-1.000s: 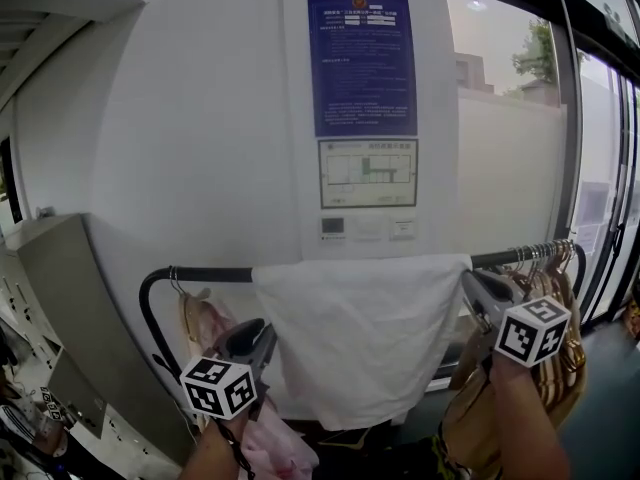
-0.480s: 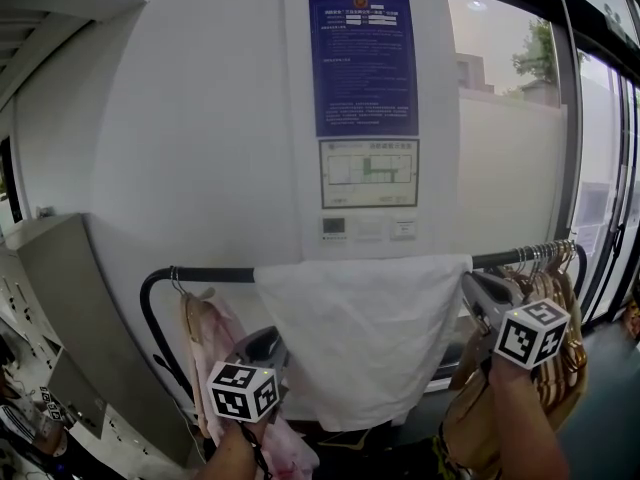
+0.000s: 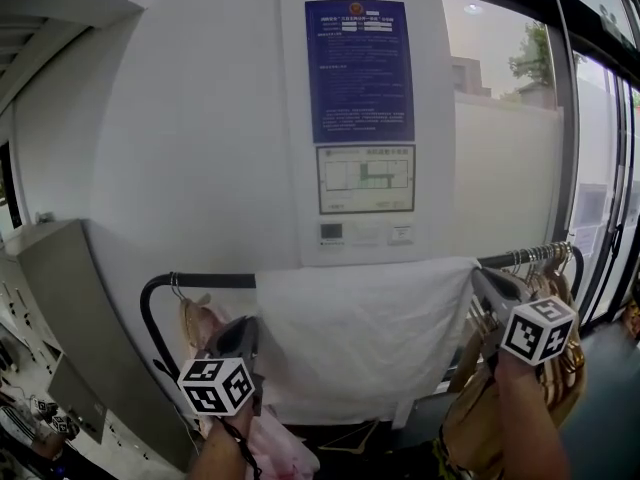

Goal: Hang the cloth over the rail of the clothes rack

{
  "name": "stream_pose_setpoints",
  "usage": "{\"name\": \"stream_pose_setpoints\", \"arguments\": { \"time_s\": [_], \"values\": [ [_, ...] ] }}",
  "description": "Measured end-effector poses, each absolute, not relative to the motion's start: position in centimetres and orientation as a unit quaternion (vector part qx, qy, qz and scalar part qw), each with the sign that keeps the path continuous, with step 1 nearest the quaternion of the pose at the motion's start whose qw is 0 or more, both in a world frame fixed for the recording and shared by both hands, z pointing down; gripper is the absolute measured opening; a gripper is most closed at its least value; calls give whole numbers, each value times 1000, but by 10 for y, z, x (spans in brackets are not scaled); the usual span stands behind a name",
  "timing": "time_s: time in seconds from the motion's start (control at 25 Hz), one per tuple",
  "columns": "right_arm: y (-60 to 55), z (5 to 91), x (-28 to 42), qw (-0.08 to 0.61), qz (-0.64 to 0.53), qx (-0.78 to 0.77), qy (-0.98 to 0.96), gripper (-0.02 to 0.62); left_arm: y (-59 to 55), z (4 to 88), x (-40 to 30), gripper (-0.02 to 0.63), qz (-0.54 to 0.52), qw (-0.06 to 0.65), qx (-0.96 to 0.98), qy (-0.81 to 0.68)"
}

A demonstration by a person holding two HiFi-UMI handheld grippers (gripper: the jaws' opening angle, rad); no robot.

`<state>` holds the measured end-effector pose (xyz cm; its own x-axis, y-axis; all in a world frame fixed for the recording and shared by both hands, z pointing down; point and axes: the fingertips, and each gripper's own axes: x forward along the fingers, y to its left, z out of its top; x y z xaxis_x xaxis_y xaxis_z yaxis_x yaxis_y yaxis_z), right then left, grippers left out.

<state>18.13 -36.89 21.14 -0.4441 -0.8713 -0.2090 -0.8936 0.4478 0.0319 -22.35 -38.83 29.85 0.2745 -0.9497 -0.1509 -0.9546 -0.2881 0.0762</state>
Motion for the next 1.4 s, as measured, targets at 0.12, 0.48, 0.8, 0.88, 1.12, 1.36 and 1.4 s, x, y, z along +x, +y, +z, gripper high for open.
{"name": "stream_pose_setpoints", "arguments": {
  "time_s": [0.12, 0.48, 0.8, 0.88, 1.12, 1.36, 1.4],
  "values": [
    [-367, 202, 195, 89, 75, -534, 838, 5, -386, 280, -240, 8, 110, 12, -789, 605],
    [-364, 196, 235, 119, 66, -568, 812, 5, -379, 285, -290, 9, 167, -39, -751, 638],
    [-372, 218, 208, 91, 62, -548, 829, 6, -373, 304, -261, 11, 109, -24, -774, 624],
    [-372, 219, 207, 90, 63, -546, 830, 6, -366, 298, -253, 80, 104, -9, -781, 616],
    [-369, 215, 208, 91, 67, -546, 830, 6, -346, 263, -236, 112, 103, 50, -791, 601],
    [-367, 215, 202, 89, 66, -540, 834, 6, -336, 248, -201, 144, 78, 68, -824, 557],
    [-366, 215, 201, 87, 67, -539, 835, 6, -334, 250, -194, 153, 69, 68, -831, 548]
  ]
}}
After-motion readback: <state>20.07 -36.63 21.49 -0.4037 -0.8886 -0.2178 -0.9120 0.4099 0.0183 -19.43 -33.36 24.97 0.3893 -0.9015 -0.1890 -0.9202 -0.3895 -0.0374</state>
